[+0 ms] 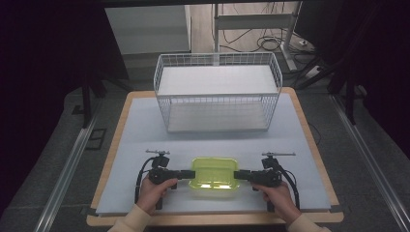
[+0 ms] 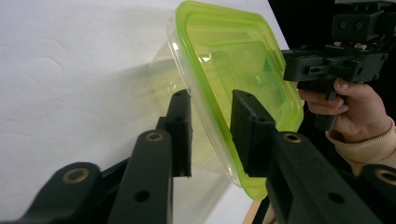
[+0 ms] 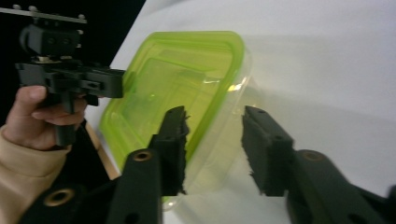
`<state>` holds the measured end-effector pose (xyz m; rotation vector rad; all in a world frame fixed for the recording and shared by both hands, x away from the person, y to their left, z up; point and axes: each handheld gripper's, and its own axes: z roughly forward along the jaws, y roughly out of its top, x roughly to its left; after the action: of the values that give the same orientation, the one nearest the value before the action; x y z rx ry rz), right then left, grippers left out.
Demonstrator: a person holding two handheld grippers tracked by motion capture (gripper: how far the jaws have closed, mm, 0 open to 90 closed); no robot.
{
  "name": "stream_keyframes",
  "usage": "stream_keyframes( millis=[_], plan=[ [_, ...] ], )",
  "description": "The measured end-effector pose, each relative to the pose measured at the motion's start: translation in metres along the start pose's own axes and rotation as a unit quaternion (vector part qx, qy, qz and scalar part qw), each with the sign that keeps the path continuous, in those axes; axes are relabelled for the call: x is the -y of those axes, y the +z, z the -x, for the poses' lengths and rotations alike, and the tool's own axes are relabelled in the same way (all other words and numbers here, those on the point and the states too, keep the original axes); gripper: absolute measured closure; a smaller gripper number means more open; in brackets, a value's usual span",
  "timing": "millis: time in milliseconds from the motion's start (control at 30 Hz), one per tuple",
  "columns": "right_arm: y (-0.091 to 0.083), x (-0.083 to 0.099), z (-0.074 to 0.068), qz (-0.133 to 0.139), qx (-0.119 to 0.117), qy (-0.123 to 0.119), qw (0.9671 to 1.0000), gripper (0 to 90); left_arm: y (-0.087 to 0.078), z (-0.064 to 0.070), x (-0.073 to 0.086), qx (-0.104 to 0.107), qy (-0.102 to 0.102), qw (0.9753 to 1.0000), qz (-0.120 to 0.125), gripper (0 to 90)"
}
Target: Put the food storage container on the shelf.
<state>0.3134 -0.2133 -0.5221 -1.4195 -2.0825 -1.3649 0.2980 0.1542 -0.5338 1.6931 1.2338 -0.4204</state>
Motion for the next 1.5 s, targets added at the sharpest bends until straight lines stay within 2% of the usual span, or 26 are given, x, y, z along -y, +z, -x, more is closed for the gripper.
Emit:
stream_keyframes(
  millis=[67,167,367,600,700,933,1267,1400,1500],
  plan=[
    [0.001,-0.001,-0.001,-0.002,-0.005,-0.003,1.0000,69.0,0.000,-0.001,0.000,0.004,0.000,1.0000,-0.004,71.7],
    [0.002,-0.002,-0.002,-0.003,-0.004,0.000,1.0000,70.6,-0.001,-0.001,0.000,0.009,-0.001,0.9999,-0.007,72.8],
    [-0.001,-0.003,0.000,-0.003,-0.018,0.018,0.9997,74.2,-0.001,-0.001,0.001,0.020,-0.009,0.9998,-0.003,75.4],
    [-0.007,-0.006,-0.002,0.007,-0.028,0.027,0.9992,80.3,-0.005,0.006,0.001,0.016,0.000,0.9999,0.003,79.7],
    [-0.009,-0.007,-0.005,0.007,-0.024,0.021,0.9994,81.0,-0.006,0.009,0.001,0.012,0.006,0.9999,0.004,80.6],
    [-0.013,-0.010,-0.008,0.016,-0.026,0.017,0.9994,81.2,-0.008,0.013,0.000,0.019,0.006,0.9997,0.013,81.1],
    [-0.023,-0.019,-0.014,0.032,-0.030,0.011,0.9990,81.3,-0.012,0.024,-0.015,0.024,0.016,0.9994,0.020,81.2],
    [-0.030,-0.029,-0.020,0.038,-0.030,0.004,0.9988,81.3,-0.015,0.030,-0.026,0.027,0.023,0.9991,0.025,81.3],
    [-0.038,-0.043,-0.029,0.046,-0.027,-0.010,0.9985,81.3,-0.021,0.039,-0.039,0.030,0.032,0.9985,0.034,81.3]
  ],
)
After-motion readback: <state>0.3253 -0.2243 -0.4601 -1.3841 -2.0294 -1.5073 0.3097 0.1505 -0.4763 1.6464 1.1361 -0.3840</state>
